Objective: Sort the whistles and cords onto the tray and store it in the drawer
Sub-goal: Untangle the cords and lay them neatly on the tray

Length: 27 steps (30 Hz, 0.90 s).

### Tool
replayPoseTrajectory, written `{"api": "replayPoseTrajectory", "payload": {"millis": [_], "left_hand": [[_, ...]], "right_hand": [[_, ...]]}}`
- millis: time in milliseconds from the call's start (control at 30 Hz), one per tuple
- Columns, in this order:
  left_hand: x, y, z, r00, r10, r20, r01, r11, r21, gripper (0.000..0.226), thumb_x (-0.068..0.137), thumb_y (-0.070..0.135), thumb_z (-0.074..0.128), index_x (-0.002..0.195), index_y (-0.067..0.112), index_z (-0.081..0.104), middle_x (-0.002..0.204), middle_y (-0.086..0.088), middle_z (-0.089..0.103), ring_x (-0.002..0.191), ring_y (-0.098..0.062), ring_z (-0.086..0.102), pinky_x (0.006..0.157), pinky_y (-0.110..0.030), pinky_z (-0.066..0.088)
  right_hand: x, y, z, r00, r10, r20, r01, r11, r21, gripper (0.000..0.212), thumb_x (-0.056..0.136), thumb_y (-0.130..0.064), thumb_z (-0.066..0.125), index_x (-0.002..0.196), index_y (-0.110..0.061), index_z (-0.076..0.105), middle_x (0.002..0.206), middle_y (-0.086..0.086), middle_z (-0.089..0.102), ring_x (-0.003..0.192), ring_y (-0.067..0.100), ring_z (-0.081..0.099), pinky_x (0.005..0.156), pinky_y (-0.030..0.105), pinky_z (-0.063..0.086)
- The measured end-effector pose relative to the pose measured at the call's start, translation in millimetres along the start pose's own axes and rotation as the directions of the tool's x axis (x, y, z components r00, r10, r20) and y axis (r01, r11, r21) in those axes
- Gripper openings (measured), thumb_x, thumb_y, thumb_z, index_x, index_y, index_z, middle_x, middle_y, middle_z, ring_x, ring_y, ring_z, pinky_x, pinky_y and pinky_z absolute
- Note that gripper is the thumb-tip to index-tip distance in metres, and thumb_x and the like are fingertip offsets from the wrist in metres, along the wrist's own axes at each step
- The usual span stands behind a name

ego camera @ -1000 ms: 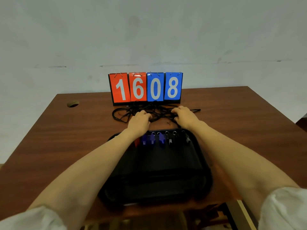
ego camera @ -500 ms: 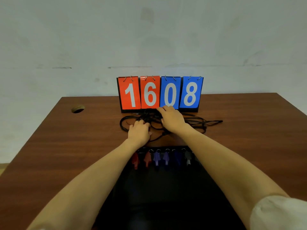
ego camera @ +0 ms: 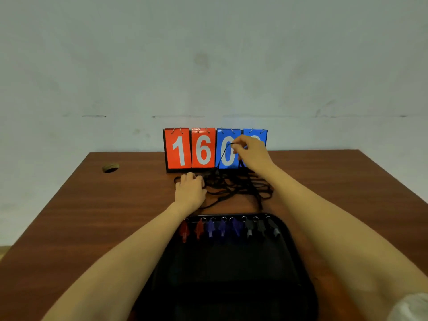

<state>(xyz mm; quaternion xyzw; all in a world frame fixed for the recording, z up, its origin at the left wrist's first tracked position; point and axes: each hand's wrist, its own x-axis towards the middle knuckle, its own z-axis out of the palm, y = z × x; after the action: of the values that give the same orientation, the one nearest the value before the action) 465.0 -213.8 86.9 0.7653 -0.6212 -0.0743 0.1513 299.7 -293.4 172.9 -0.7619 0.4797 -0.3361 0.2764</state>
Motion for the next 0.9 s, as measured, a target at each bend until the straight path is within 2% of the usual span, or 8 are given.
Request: {"api": "replayPoseTrajectory", "payload": {"millis": [133, 233, 300, 467, 600, 667, 767, 900], "left_hand": [[-11.9, 36.0, -46.2, 0.985, 0.056, -0.164, -0.115, 0.92, -0.376, 0.043, 0.092, 0.026, 0.059, 0.13, 0.011, 0.045, 0.132, -0.008, 0.045, 0.117, -0.026, 0.05, 0.097, -0.036, 0.045], [-25.8, 67.0, -82.7, 0.98, 0.095, -0.177, -0.184, 0.778, -0.601, 0.057, 0.091, 0.026, 0.061, 0.141, 0.014, 0.036, 0.136, -0.004, 0.045, 0.107, -0.022, 0.053, 0.091, -0.03, 0.046], [-33.3, 84.4, -99.7, 0.98, 0.127, -0.155, -0.198, 0.736, -0.647, 0.058, 0.092, 0.027, 0.059, 0.143, 0.016, 0.035, 0.135, -0.001, 0.048, 0.099, -0.023, 0.056, 0.081, -0.025, 0.043], [-43.4, 101.3, -123.2, 0.973, 0.129, -0.19, -0.221, 0.753, -0.62, 0.033, 0.095, 0.022, 0.054, 0.125, 0.009, 0.056, 0.122, -0.007, 0.06, 0.091, -0.017, 0.055, 0.08, -0.023, 0.042], [-50.0, 102.0, -142.1, 0.966, 0.039, -0.254, -0.214, 0.668, -0.712, 0.027, 0.091, 0.027, 0.061, 0.112, 0.011, 0.054, 0.096, -0.008, 0.063, 0.071, -0.015, 0.054, 0.054, -0.021, 0.043], [-56.3, 104.4, -154.5, 0.951, 0.013, -0.31, -0.255, 0.604, -0.755, 0.024, 0.089, 0.03, 0.062, 0.107, 0.019, 0.05, 0.083, -0.005, 0.062, 0.065, -0.013, 0.056, 0.054, -0.018, 0.044], [-62.6, 108.5, -170.8, 0.915, 0.015, -0.403, -0.338, 0.572, -0.747, 0.011, 0.09, 0.03, 0.061, 0.097, 0.021, 0.06, 0.072, 0.001, 0.064, 0.051, -0.002, 0.052, 0.055, -0.015, 0.044], [-65.9, 109.8, -182.4, 0.898, -0.059, -0.436, -0.341, 0.534, -0.773, 0.016, 0.09, 0.03, 0.061, 0.091, 0.015, 0.067, 0.07, 0.003, 0.063, 0.05, -0.004, 0.05, 0.059, -0.018, 0.045]], "right_hand": [[-4.9, -41.6, -30.3, 0.996, -0.083, -0.045, 0.085, 0.996, 0.031, 0.012, 0.096, -0.019, 0.053, 0.096, -0.01, 0.062, 0.091, 0.009, 0.065, 0.059, 0.007, 0.056, 0.043, 0.006, 0.039], [-12.8, -65.9, -48.2, 0.989, -0.119, -0.087, 0.124, 0.991, 0.052, 0.013, 0.095, -0.017, 0.055, 0.097, -0.008, 0.064, 0.093, 0.01, 0.066, 0.06, 0.01, 0.06, 0.06, 0.019, 0.051], [-18.8, -79.3, -59.6, 0.983, -0.132, -0.126, 0.142, 0.987, 0.075, 0.014, 0.094, -0.015, 0.055, 0.098, -0.006, 0.065, 0.09, 0.011, 0.067, 0.058, 0.01, 0.061, 0.066, 0.025, 0.055], [-34.0, -110.0, -90.9, 0.964, -0.157, -0.213, 0.199, 0.961, 0.192, 0.015, 0.093, -0.01, 0.054, 0.1, -0.003, 0.066, 0.081, 0.004, 0.065, 0.062, 0.01, 0.064, 0.06, 0.008, 0.052], [-38.4, -118.7, -106.6, 0.959, -0.161, -0.234, 0.192, 0.974, 0.116, 0.018, 0.094, -0.011, 0.054, 0.106, -0.006, 0.065, 0.09, 0.001, 0.065, 0.074, 0.014, 0.064, 0.073, 0.021, 0.051], [-39.0, -113.1, -109.5, 0.979, -0.145, -0.143, 0.142, 0.989, -0.028, 0.032, 0.093, -0.009, 0.054, 0.124, -0.011, 0.057, 0.118, 0.007, 0.062, 0.097, 0.018, 0.062, 0.082, 0.025, 0.047], [-47.5, -98.2, -105.0, 0.986, -0.038, 0.16, 0.084, 0.952, -0.294, 0.068, 0.091, -0.001, 0.053, 0.15, -0.018, 0.024, 0.154, 0.006, 0.03, 0.13, 0.025, 0.046, 0.099, 0.031, 0.043], [-61.2, -84.8, -94.5, 0.949, 0.051, 0.311, 0.099, 0.889, -0.447, 0.069, 0.092, 0.001, 0.048, 0.152, -0.016, 0.019, 0.155, 0.008, 0.03, 0.127, 0.026, 0.049, 0.098, 0.035, 0.046]]}}
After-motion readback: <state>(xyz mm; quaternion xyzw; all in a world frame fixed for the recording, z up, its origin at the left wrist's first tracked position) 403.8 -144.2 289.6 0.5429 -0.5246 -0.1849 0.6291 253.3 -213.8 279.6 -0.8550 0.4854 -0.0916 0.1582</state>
